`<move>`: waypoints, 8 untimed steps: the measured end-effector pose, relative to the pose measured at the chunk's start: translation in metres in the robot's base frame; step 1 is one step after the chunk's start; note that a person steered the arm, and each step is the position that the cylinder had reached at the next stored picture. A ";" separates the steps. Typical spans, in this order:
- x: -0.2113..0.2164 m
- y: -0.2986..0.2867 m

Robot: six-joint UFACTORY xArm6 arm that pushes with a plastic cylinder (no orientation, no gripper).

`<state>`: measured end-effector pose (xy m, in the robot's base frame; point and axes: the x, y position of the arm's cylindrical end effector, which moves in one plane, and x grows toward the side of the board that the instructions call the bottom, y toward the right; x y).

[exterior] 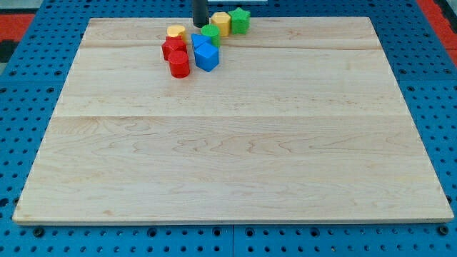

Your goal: Place the red circle towards the bottom right side of the red star

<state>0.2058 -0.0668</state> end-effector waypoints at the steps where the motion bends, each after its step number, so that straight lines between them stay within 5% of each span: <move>1: -0.014 -0.046; 3: 0.036 -0.117; 5: 0.039 -0.036; 6: 0.038 -0.128; 7: 0.066 -0.147; 8: 0.093 -0.074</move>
<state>0.2987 -0.1405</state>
